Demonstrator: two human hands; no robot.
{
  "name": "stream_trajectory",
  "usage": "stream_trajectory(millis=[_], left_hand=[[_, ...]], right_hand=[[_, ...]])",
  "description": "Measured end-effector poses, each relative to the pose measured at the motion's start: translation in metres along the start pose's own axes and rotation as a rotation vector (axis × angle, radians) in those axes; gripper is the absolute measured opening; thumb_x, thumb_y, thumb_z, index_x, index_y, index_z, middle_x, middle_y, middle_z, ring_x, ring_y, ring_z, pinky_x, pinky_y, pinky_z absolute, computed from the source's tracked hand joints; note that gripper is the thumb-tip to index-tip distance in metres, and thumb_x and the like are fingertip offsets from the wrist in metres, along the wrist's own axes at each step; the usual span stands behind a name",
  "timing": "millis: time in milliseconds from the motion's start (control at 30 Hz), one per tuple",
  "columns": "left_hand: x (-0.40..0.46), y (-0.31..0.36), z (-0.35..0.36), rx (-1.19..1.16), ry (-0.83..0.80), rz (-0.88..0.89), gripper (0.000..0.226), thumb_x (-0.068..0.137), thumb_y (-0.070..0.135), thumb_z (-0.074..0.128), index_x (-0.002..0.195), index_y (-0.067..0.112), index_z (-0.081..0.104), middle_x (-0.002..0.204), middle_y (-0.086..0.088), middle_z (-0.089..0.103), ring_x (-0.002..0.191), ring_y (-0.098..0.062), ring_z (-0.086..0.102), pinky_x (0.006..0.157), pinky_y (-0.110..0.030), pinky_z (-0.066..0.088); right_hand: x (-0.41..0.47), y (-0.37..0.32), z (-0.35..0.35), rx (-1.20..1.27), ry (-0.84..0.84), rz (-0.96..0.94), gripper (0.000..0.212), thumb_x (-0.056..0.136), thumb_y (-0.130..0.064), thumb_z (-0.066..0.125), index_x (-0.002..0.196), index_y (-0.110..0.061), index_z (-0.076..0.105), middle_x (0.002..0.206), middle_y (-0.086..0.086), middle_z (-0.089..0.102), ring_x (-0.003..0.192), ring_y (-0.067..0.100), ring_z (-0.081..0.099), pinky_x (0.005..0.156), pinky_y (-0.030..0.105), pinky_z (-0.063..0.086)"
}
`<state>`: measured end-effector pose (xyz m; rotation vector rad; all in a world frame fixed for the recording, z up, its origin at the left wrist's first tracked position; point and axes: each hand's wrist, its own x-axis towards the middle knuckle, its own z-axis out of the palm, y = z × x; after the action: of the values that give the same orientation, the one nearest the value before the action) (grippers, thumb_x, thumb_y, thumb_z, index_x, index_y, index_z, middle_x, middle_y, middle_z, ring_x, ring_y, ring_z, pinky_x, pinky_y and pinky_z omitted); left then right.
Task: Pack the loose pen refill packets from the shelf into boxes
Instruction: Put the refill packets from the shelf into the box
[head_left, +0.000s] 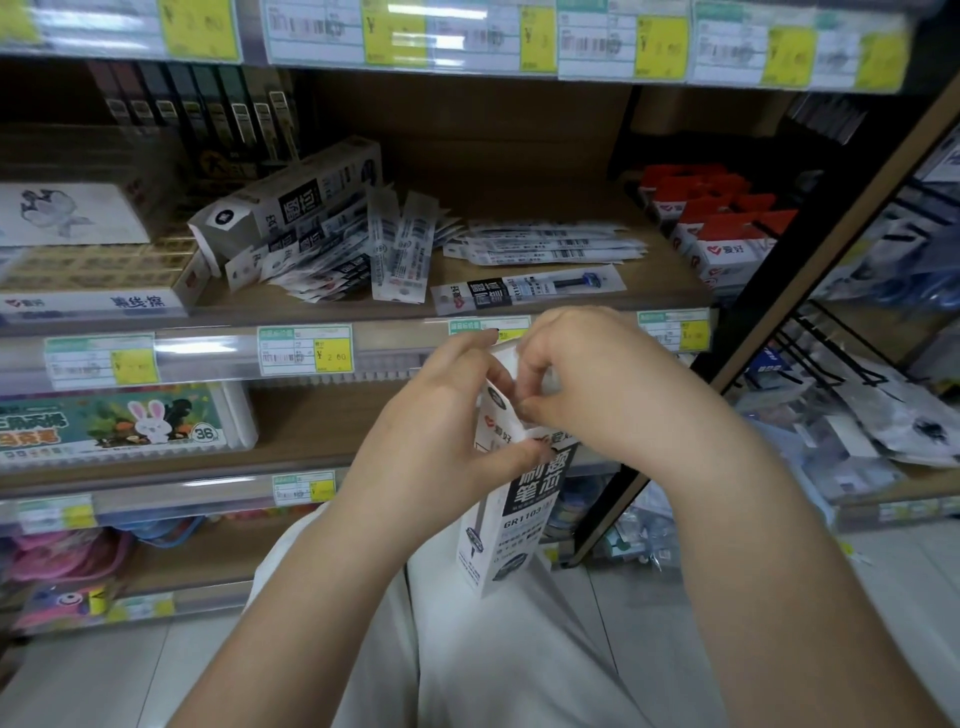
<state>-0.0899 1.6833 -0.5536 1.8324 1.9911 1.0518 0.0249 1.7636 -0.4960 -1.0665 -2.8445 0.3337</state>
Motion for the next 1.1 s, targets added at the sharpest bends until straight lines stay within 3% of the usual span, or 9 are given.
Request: stream_trajectory(millis=[100,233,333,533,633,800,900,967,1100], left_hand=[[0.000,-0.002,0.001,0.020,-0.002,0.016,0.041,0.067,0.043,0.074,0.095,0.025,0.050,0.137,0.008,0.044,0.118,-0.003,0.042,0.087,-0.018,0.034],[-0.004,-0.004,-0.001,-0.011,0.019,0.000,0.039,0.067,0.038,0.075,0.091,0.027,0.046,0.130,0.014,0.041,0.110,0.006,0.038,0.079,-0.006,0.028],[-0.005,-0.009,-0.005,-0.029,0.041,-0.035,0.041,0.065,0.036,0.078,0.088,0.028,0.046,0.120,0.019,0.040,0.098,0.012,0.036,0.078,0.005,0.026],[-0.004,-0.007,-0.005,-0.032,0.020,-0.022,0.040,0.065,0.037,0.077,0.088,0.028,0.046,0.121,0.019,0.039,0.100,0.011,0.037,0.078,0.004,0.026],[-0.003,-0.008,-0.005,-0.022,0.028,-0.020,0.039,0.064,0.041,0.074,0.088,0.030,0.045,0.130,0.014,0.042,0.114,0.002,0.040,0.080,-0.008,0.028],[-0.004,-0.010,-0.003,-0.012,0.041,-0.005,0.041,0.065,0.038,0.077,0.089,0.029,0.045,0.138,0.006,0.044,0.119,-0.004,0.041,0.083,-0.011,0.029],[-0.005,-0.010,-0.003,-0.007,0.045,0.000,0.041,0.064,0.038,0.078,0.090,0.028,0.047,0.139,0.006,0.044,0.120,-0.003,0.040,0.084,-0.012,0.028],[-0.004,-0.010,-0.002,-0.008,0.040,0.006,0.042,0.064,0.038,0.078,0.091,0.027,0.048,0.139,0.006,0.044,0.119,0.000,0.037,0.083,-0.009,0.027],[-0.005,-0.012,-0.001,-0.017,0.044,0.005,0.043,0.064,0.033,0.080,0.093,0.025,0.048,0.137,0.005,0.044,0.117,0.000,0.038,0.083,0.006,0.020]], right_hand=[[0.004,-0.003,0.006,0.057,0.016,-0.012,0.009,0.082,-0.017,0.060,0.080,-0.015,0.069,0.086,0.003,0.066,0.085,0.022,0.062,0.079,0.035,0.050],[-0.001,0.001,-0.006,0.032,-0.034,0.007,0.008,0.082,-0.022,0.061,0.080,-0.018,0.068,0.087,0.001,0.067,0.087,0.022,0.062,0.081,0.037,0.050],[-0.006,0.005,-0.019,0.062,0.042,0.031,0.008,0.081,-0.021,0.063,0.083,-0.019,0.071,0.092,0.001,0.068,0.091,0.021,0.062,0.084,0.038,0.050],[-0.003,-0.001,-0.019,0.036,-0.063,0.127,0.014,0.077,-0.029,0.070,0.064,-0.031,0.066,0.106,-0.006,0.064,0.107,0.013,0.053,0.093,0.041,0.047],[0.001,-0.005,-0.016,-0.016,-0.067,0.127,0.022,0.075,-0.033,0.072,0.056,-0.032,0.060,0.104,-0.007,0.063,0.103,0.015,0.055,0.089,0.039,0.049],[0.009,-0.008,-0.010,-0.074,-0.061,0.123,0.030,0.077,-0.029,0.070,0.052,-0.030,0.053,0.102,-0.005,0.061,0.096,0.019,0.057,0.082,0.032,0.049],[0.013,-0.010,-0.006,-0.104,-0.075,0.110,0.031,0.079,-0.027,0.069,0.054,-0.029,0.050,0.105,-0.002,0.061,0.093,0.019,0.055,0.075,0.028,0.045],[0.011,-0.011,-0.010,-0.108,-0.138,0.120,0.027,0.080,-0.027,0.067,0.058,-0.028,0.052,0.104,-0.001,0.061,0.096,0.021,0.056,0.082,0.032,0.049],[0.007,-0.007,-0.011,-0.091,-0.108,0.038,0.007,0.083,-0.023,0.061,0.082,-0.019,0.067,0.084,0.000,0.061,0.085,0.022,0.061,0.079,0.035,0.052]])
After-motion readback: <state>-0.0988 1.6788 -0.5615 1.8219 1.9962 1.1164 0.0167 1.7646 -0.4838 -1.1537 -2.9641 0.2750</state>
